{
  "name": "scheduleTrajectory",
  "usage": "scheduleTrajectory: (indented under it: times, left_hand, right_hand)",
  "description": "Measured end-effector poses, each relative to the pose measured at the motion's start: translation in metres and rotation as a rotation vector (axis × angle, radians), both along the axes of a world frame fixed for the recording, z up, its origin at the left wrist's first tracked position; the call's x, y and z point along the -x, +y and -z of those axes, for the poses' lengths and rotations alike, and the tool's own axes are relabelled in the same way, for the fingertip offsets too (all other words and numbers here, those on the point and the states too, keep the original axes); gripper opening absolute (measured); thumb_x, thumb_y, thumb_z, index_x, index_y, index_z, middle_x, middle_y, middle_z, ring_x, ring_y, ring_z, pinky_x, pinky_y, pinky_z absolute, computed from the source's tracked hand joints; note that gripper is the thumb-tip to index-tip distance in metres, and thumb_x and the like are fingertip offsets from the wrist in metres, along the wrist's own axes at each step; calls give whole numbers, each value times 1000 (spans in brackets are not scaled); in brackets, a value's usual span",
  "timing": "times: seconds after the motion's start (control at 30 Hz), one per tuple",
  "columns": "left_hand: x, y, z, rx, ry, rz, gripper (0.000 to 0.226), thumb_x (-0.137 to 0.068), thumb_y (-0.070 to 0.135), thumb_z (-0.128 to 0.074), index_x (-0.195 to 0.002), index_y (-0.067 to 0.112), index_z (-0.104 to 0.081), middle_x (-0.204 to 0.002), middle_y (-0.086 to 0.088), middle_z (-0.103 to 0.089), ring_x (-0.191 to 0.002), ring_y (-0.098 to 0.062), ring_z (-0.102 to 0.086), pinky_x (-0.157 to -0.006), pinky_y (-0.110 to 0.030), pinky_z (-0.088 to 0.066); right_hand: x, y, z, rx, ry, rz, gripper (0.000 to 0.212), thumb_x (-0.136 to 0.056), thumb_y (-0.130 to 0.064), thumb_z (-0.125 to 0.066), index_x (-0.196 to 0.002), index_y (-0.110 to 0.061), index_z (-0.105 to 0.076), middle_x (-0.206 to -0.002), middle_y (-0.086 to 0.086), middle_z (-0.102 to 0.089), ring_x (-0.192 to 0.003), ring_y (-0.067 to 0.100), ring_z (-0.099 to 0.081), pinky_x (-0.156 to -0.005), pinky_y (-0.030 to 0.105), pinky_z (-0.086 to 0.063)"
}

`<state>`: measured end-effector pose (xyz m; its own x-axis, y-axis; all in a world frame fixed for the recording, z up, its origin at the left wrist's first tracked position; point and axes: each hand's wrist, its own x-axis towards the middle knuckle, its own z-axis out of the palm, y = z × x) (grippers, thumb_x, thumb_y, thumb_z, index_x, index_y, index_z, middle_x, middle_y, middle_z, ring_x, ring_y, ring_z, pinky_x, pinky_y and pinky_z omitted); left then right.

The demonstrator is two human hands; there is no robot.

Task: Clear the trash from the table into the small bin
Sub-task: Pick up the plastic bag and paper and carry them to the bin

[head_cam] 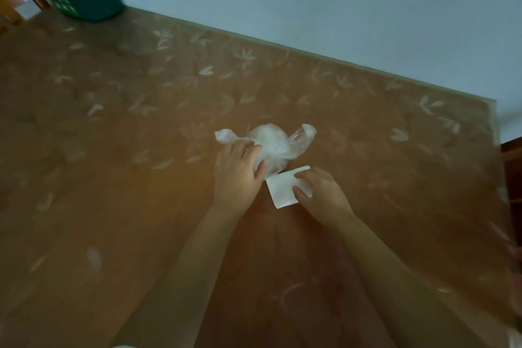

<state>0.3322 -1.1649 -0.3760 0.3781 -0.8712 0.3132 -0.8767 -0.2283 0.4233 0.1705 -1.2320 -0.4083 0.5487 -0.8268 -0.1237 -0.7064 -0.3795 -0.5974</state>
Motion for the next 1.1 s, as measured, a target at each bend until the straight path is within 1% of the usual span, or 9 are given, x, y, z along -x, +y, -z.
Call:
scheduleTrajectory:
  times: [0.23,0.33,0.47,0.6,0.7,0.8,0.9,1.03,1.1]
  left_hand:
    - [-10,-35,29,-140,-29,39,32,-79,24,-66,-109,12,-62,-113,-9,-62,-111,-30,-48,-94,-42,-28]
    - [-9,-38,37,-151,-4,11,31,-79,23,-66,-108,14,-62,-110,-8,-62,-107,-29,-50,-91,-42,-30]
    - [-7,-39,40,-125,58,-51,22,-80,21,-66,-100,12,-65,-102,-9,-63,-96,-28,-54,-86,-42,-32]
    - [-2,-32,34,-92,139,-66,16,-78,16,-68,-91,8,-66,-89,-9,-64,-82,-27,-58,-83,-46,-40]
    - [5,-20,27,-67,177,-71,13,-78,15,-69,-88,7,-66,-83,-9,-65,-77,-25,-59,-87,-46,-39]
    - [14,-5,19,-18,220,-93,10,-78,14,-69,-84,7,-65,-77,-7,-65,-71,-21,-54,-84,-38,-37]
    - [25,15,9,15,214,-120,9,-77,14,-70,-80,8,-65,-74,-5,-65,-68,-13,-45,-81,-27,-26]
    - [41,46,-7,1,256,-103,9,-76,13,-71,-81,8,-64,-76,-3,-64,-67,-15,-51,-80,-43,-42]
    - [51,64,-14,2,218,-94,10,-75,13,-71,-80,8,-64,-75,-3,-64,-64,-16,-54,-81,-31,-34]
  right_hand:
    - [-8,-15,25,86,0,-7,31,-76,-27,-66,-104,-16,-61,-103,2,-54,-96,18,-43,-76,27,-39]
    - [-6,-15,32,108,-15,-23,31,-73,-26,-69,-102,-18,-61,-101,-1,-53,-93,15,-42,-74,24,-37]
    - [-3,-14,36,111,-55,-17,23,-74,-22,-68,-96,-18,-62,-96,-2,-51,-86,10,-36,-69,24,-35]
    - [1,-7,39,109,-66,-18,14,-76,-14,-64,-90,-14,-62,-90,0,-55,-80,12,-39,-64,25,-35]
    - [10,4,37,98,-93,2,9,-75,-9,-63,-85,-11,-62,-87,2,-58,-77,13,-42,-61,25,-34]
    - [24,14,35,74,-97,15,8,-75,-7,-63,-83,-10,-63,-86,1,-58,-77,13,-43,-62,24,-32]
    - [42,24,31,43,-64,35,7,-76,-8,-62,-82,-12,-62,-83,-4,-54,-77,13,-43,-61,23,-32]
    - [70,45,23,-2,-38,96,6,-74,-5,-60,-76,-11,-60,-77,-7,-49,-75,15,-46,-56,24,-31]
    - [87,60,20,-38,-47,151,9,-73,-4,-59,-71,-13,-57,-75,-6,-49,-75,17,-46,-55,24,-32]
